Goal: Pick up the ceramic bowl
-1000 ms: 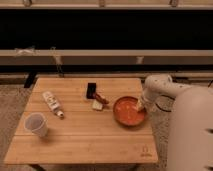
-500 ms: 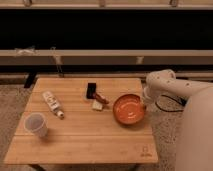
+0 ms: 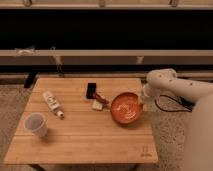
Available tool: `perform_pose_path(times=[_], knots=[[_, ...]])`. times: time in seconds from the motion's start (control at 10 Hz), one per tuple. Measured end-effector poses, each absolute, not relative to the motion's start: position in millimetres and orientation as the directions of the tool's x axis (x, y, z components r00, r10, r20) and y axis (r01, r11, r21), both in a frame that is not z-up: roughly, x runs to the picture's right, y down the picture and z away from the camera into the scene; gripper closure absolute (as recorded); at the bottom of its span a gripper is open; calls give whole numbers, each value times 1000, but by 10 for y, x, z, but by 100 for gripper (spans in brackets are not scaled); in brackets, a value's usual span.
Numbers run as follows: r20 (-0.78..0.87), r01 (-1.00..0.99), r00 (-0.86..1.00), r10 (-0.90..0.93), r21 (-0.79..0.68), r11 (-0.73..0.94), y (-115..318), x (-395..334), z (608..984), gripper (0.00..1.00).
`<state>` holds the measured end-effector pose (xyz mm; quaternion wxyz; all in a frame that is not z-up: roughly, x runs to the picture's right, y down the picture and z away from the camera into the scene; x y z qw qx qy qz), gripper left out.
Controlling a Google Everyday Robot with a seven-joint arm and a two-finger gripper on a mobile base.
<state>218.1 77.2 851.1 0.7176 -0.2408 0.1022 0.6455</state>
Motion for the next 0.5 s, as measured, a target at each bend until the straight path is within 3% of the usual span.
perform_pose_path(times=[0.5], knots=[[-371, -937, 229, 900, -334, 101, 236, 1795, 8329, 100]])
